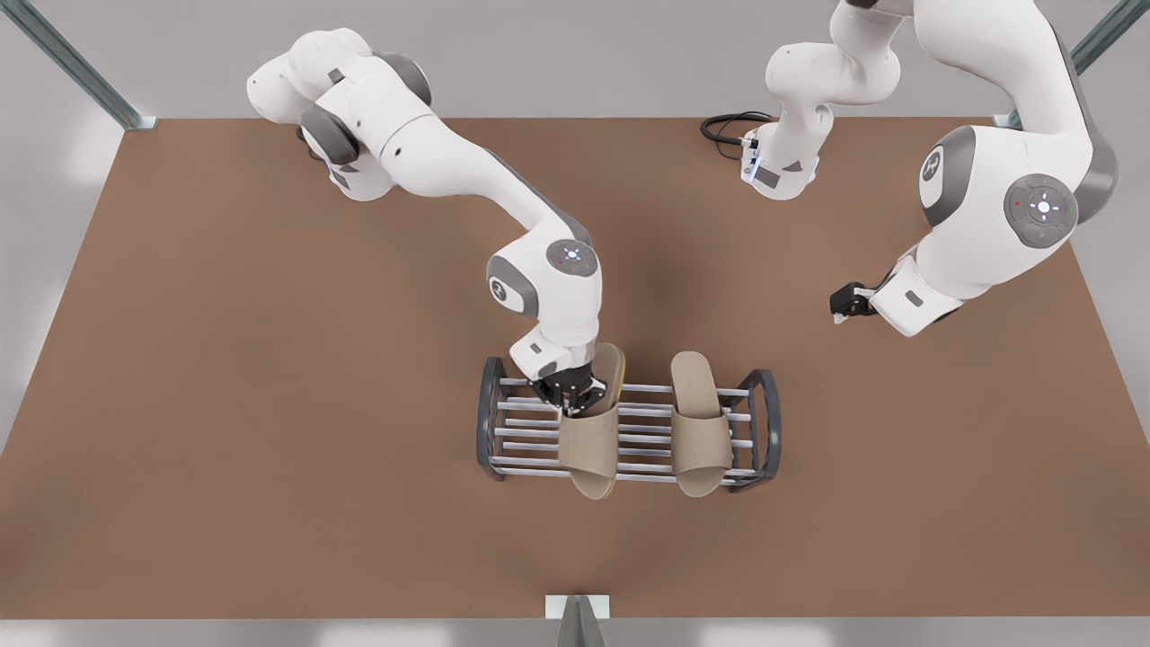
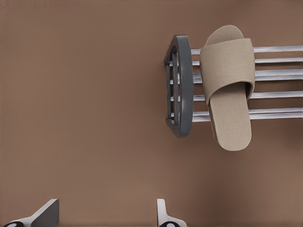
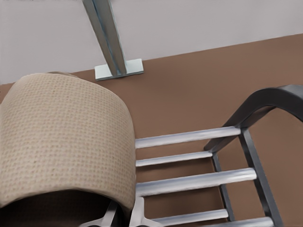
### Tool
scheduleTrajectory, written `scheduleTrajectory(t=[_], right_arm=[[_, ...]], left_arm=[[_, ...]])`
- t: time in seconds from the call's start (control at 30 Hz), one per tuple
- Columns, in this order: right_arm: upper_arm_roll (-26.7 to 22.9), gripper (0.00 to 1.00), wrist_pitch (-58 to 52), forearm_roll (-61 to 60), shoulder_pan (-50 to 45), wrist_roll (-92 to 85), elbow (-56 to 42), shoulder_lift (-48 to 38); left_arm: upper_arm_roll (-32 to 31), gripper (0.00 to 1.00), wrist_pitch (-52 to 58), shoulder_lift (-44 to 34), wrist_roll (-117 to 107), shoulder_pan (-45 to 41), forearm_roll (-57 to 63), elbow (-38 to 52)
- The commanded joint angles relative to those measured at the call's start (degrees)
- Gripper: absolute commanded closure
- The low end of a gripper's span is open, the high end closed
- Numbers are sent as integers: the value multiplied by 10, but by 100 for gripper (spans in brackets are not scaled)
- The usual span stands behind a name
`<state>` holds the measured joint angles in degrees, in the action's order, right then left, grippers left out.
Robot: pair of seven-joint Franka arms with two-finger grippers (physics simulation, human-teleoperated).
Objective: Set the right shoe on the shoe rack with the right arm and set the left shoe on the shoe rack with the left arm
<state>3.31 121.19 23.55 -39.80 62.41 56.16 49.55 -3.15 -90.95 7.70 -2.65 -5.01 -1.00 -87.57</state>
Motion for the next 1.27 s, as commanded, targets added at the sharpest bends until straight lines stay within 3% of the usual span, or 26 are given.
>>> scheduleTrajectory(t=[0.0,0.13,0.17,0.5,0.63,0.7,0.77,1.0,1.23], right_arm=[[-1,79,12,3,0,117,0,1],[-1,79,13,3,6,109,5,8],[-1,0,13,4,7,111,7,8],[7,0,3,-1,-3,114,9,-2],[79,0,-23,-3,-3,142,127,-112],[125,0,-81,0,-16,176,124,-135],[123,0,-101,-1,-14,166,125,-152],[125,0,-287,-153,263,-253,121,-302],[128,0,-329,-170,463,-503,143,-329]], left_arm=[[0,0,-1,-1,18,0,0,0],[0,0,0,1,18,0,0,0],[0,0,1,1,18,0,0,0],[0,0,1,0,18,1,0,1],[0,0,2,-1,18,0,0,1],[0,0,2,-1,18,0,0,4],[0,0,-5,0,-9,-1,-6,7],[-1,0,-10,22,-13,-11,1,22],[-2,0,-10,29,-15,-11,14,22]])
